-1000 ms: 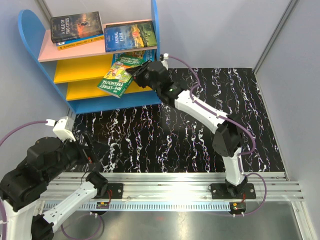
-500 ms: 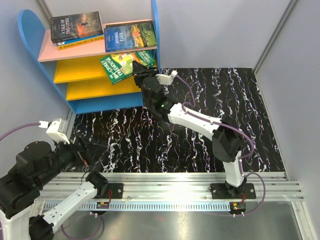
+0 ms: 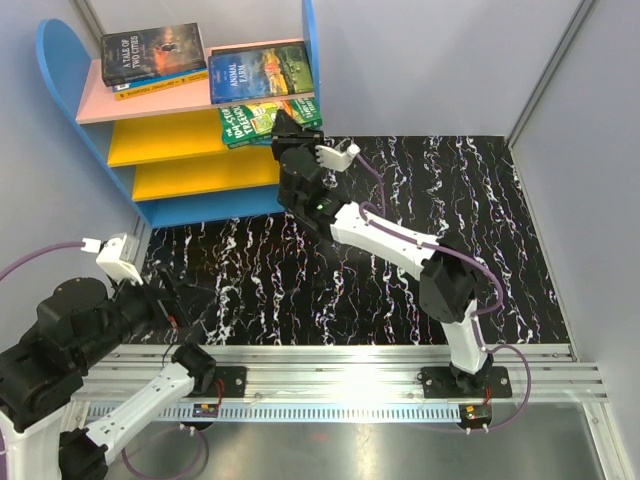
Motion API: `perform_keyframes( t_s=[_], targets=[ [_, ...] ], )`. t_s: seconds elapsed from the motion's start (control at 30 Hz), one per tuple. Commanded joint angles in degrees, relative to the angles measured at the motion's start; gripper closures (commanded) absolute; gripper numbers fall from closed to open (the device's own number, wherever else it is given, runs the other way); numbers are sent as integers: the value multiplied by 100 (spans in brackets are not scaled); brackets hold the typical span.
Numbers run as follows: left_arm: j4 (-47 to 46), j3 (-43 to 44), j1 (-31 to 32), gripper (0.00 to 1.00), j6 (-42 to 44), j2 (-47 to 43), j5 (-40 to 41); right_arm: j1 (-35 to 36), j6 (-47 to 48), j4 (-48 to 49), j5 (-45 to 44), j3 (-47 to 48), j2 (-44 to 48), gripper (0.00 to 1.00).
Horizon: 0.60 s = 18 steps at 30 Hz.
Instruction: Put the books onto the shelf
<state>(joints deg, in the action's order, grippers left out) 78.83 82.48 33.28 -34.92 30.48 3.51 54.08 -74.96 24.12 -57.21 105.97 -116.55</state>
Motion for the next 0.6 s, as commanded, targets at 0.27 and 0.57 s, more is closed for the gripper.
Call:
perform_keyframes(
  t_s=[0.27,0.57],
  targets=[
    [625,-39,3,1,38,134,1,-12,-783,-1653,-564,3138,-1000,15],
    [687,58,3,1,117,90,62,155,-1267,-1718,-142,1832,-387,0]
  ],
)
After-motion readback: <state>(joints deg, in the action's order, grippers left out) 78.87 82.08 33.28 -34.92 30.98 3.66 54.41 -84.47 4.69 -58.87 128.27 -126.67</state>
